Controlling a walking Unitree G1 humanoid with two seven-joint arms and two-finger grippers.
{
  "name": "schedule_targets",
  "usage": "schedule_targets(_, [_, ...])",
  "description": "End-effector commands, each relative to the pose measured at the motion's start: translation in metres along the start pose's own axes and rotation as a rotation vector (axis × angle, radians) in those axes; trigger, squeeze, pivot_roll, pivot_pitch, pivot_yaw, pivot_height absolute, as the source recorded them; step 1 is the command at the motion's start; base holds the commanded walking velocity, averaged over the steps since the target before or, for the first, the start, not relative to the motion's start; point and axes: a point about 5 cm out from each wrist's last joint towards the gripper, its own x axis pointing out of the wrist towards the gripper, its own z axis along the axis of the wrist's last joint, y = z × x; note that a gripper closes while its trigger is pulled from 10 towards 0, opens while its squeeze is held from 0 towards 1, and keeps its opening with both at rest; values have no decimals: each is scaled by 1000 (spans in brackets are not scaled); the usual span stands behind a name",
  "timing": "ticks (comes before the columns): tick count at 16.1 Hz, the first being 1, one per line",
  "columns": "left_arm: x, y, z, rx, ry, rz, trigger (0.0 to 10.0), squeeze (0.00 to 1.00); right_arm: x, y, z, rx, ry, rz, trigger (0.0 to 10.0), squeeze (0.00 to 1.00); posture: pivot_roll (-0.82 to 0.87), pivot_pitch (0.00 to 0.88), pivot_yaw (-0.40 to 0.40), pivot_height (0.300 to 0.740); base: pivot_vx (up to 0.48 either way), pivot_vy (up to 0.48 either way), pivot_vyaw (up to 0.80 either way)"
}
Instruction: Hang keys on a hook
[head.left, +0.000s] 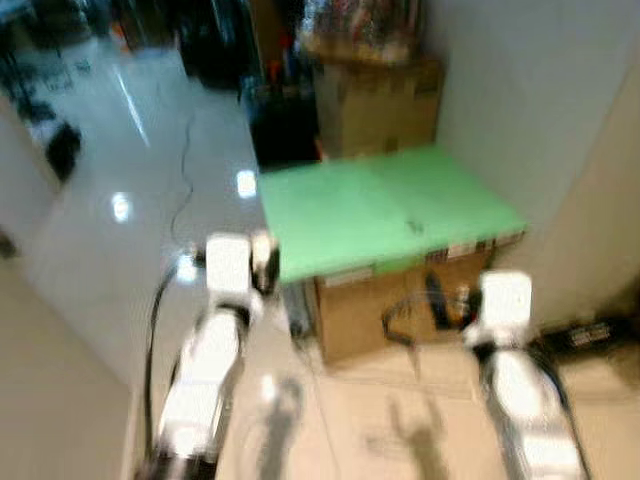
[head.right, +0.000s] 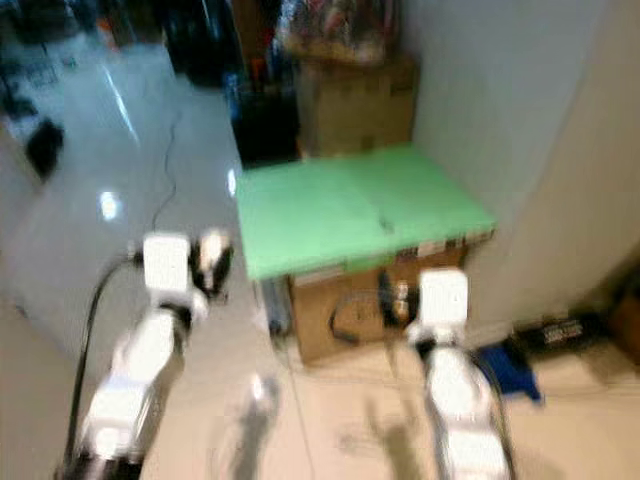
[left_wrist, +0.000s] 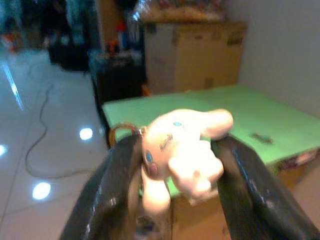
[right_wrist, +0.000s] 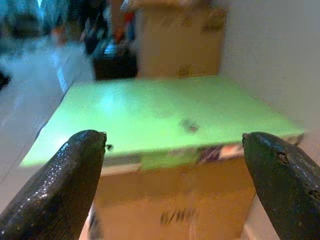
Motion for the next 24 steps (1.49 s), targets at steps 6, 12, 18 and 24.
schedule_targets(6, [0,2,-3,-16,7,19,10000,0,7,-4,5,-17,3,37,10000,0,-52,0,84,736,0,-373,561])
schedule_targets(12, [5,11,-11,39,48,27,10000,0,6,-21,1,44,23,-65,10000,0,-42,0,65,740,0,0,386])
schedule_targets(18, [6,15,-8,24,30,47,10000,0,10,-8,0,28,18,16,10000,0,-30,0,62,740,0,-301,478])
schedule_targets(24, [-1,12,-10,60,26,29,10000,0,14,-7,2,1,19,47,10000,0,-21,0,79,740,0,-480,658])
